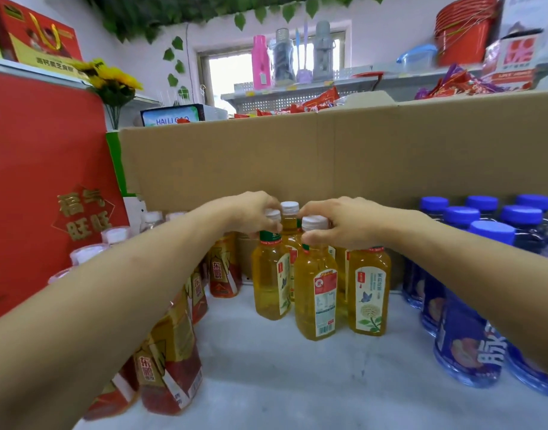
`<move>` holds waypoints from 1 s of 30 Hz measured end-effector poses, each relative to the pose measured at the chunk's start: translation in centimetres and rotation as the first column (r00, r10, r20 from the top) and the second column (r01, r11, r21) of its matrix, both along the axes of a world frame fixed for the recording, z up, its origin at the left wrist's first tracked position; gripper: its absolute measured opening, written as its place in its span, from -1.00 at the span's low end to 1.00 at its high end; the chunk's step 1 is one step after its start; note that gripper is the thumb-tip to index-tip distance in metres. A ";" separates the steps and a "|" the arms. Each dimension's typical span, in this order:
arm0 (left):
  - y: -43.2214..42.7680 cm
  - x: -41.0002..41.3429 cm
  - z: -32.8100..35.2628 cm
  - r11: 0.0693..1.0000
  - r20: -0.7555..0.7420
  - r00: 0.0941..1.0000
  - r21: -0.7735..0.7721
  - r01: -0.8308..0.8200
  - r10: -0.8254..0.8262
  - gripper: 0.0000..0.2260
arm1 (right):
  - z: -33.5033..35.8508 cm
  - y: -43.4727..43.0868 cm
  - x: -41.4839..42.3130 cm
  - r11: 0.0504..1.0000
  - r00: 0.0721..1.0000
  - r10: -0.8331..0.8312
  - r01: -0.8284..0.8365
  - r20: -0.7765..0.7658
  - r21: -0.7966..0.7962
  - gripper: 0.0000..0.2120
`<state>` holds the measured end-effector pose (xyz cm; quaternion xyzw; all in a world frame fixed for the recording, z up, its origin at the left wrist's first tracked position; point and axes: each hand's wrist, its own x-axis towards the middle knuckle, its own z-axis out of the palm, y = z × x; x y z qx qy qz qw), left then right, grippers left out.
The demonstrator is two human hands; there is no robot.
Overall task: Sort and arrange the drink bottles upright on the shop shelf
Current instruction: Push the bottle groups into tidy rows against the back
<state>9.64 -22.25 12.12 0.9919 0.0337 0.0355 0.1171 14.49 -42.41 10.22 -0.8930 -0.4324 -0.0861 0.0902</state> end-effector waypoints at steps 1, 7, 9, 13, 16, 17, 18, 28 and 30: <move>0.0 -0.1 0.1 0.999 0.013 1.000 0.029 0.016 -0.016 -0.54 | -0.1 0.4 0.0 1.000 1.000 -0.007 0.007 -0.020 -0.007 -0.51; 1.0 -1.4 0.8 0.998 -0.055 0.997 -0.024 0.050 -0.051 -0.61 | 1.1 -1.0 0.7 0.999 0.984 0.034 -0.036 -0.172 -0.004 -0.69; 1.2 -1.5 0.9 0.995 -0.079 0.993 -0.071 0.077 -0.082 -0.65 | 1.5 -1.6 0.7 0.998 0.976 0.058 -0.063 -0.210 -0.017 -0.79; 1.0 -1.5 0.7 0.990 -0.055 0.992 -0.096 0.106 -0.111 -0.65 | 2.1 -2.2 0.9 0.998 0.968 0.048 -0.057 -0.248 -0.030 -0.76; 0.8 -1.3 0.5 0.986 -0.029 0.991 -0.112 0.124 -0.128 -0.60 | 2.4 -2.5 0.9 0.997 0.958 0.049 -0.064 -0.283 -0.046 -0.73; 0.7 -1.2 0.3 0.983 -0.021 0.991 -0.125 0.132 -0.135 -0.60 | 2.4 -2.5 0.9 0.997 0.957 0.047 -0.063 -0.287 -0.044 -0.73; 0.5 -1.1 0.2 0.982 -0.013 0.990 -0.130 0.140 -0.143 -0.60 | 2.3 -2.5 1.0 0.998 0.956 0.046 -0.059 -0.288 -0.038 -0.73; -0.6 -0.5 -0.3 0.982 0.013 0.985 -0.076 0.174 -0.173 -0.58 | 0.9 -1.5 1.7 1.000 0.986 -0.003 0.002 -0.165 -0.004 -0.73; -0.7 -0.6 -0.1 0.975 -0.005 0.980 -0.104 0.196 -0.197 -0.60 | 1.0 -1.5 1.5 1.000 0.988 -0.022 0.021 -0.155 -0.007 -0.74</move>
